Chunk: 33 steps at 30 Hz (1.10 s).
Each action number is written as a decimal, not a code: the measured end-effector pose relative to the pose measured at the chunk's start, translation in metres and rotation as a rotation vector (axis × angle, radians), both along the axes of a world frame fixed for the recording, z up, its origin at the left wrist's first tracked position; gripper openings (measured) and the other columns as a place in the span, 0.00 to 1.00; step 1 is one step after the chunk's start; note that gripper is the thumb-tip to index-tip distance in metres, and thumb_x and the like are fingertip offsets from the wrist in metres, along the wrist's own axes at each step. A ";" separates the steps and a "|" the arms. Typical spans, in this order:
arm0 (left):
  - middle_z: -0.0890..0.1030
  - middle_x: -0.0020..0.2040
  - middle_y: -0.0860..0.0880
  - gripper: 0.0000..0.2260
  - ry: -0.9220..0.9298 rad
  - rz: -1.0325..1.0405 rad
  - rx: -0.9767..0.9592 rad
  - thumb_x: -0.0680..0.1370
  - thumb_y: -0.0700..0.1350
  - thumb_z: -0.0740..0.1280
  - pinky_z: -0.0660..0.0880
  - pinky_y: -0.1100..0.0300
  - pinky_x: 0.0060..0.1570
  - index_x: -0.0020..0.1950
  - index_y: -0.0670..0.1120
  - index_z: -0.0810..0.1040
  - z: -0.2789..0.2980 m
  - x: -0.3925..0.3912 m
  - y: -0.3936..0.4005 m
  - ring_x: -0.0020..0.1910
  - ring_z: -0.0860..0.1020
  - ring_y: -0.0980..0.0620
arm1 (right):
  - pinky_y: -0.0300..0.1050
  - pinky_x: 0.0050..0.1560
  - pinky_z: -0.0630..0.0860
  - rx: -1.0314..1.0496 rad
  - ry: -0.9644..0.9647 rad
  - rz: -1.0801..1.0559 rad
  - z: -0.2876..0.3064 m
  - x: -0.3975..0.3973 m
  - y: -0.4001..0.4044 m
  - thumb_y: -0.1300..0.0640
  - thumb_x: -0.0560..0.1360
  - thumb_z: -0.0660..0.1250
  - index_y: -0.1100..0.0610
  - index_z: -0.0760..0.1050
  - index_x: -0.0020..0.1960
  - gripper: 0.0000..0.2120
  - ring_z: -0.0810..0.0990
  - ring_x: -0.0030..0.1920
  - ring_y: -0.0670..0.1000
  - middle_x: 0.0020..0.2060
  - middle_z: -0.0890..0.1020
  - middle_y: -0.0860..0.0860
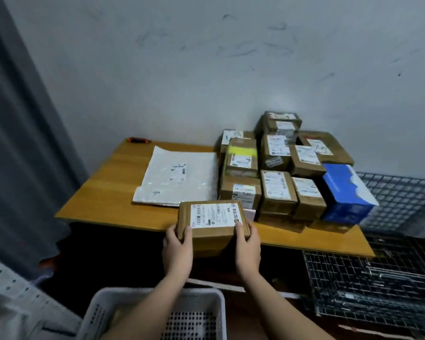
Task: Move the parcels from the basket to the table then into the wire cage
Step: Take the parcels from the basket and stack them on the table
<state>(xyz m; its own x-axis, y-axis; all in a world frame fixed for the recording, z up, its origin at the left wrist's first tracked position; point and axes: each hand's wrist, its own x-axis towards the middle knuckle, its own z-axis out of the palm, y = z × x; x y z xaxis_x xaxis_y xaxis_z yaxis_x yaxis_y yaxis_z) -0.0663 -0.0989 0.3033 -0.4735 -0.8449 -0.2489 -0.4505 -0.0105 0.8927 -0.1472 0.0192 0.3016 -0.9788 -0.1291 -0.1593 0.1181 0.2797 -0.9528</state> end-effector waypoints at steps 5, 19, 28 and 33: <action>0.67 0.69 0.47 0.22 0.077 -0.054 -0.037 0.80 0.58 0.59 0.70 0.52 0.58 0.72 0.52 0.65 0.036 -0.055 0.014 0.65 0.70 0.44 | 0.54 0.64 0.71 -0.044 0.014 -0.036 0.027 -0.052 0.018 0.39 0.79 0.56 0.49 0.64 0.72 0.26 0.73 0.64 0.54 0.68 0.71 0.53; 0.69 0.67 0.45 0.22 0.197 -0.189 -0.013 0.79 0.58 0.59 0.70 0.48 0.63 0.72 0.54 0.64 0.076 -0.202 0.032 0.63 0.71 0.45 | 0.54 0.66 0.67 0.010 0.115 -0.039 0.073 -0.198 0.058 0.38 0.80 0.53 0.50 0.62 0.73 0.27 0.69 0.68 0.55 0.70 0.69 0.53; 0.68 0.70 0.45 0.24 0.187 -0.308 0.067 0.79 0.58 0.60 0.69 0.44 0.65 0.74 0.55 0.62 0.068 -0.265 0.072 0.66 0.70 0.43 | 0.58 0.66 0.66 0.126 0.105 -0.135 0.064 -0.244 0.106 0.37 0.80 0.52 0.50 0.61 0.74 0.27 0.70 0.66 0.58 0.70 0.68 0.54; 0.69 0.69 0.47 0.23 0.210 -0.268 -0.020 0.79 0.59 0.59 0.72 0.46 0.61 0.73 0.56 0.62 0.062 -0.274 0.086 0.63 0.71 0.46 | 0.57 0.64 0.69 0.106 0.151 -0.144 0.059 -0.256 0.115 0.36 0.79 0.52 0.48 0.61 0.73 0.27 0.70 0.67 0.56 0.70 0.68 0.52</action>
<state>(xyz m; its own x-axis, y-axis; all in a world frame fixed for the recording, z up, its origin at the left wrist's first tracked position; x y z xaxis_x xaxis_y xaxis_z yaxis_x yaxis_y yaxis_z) -0.3401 -0.0127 0.3657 -0.7183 -0.6875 -0.1065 -0.2408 0.1021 0.9652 -0.4029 0.1343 0.3601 -0.9996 0.0229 -0.0146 0.0220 0.3699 -0.9288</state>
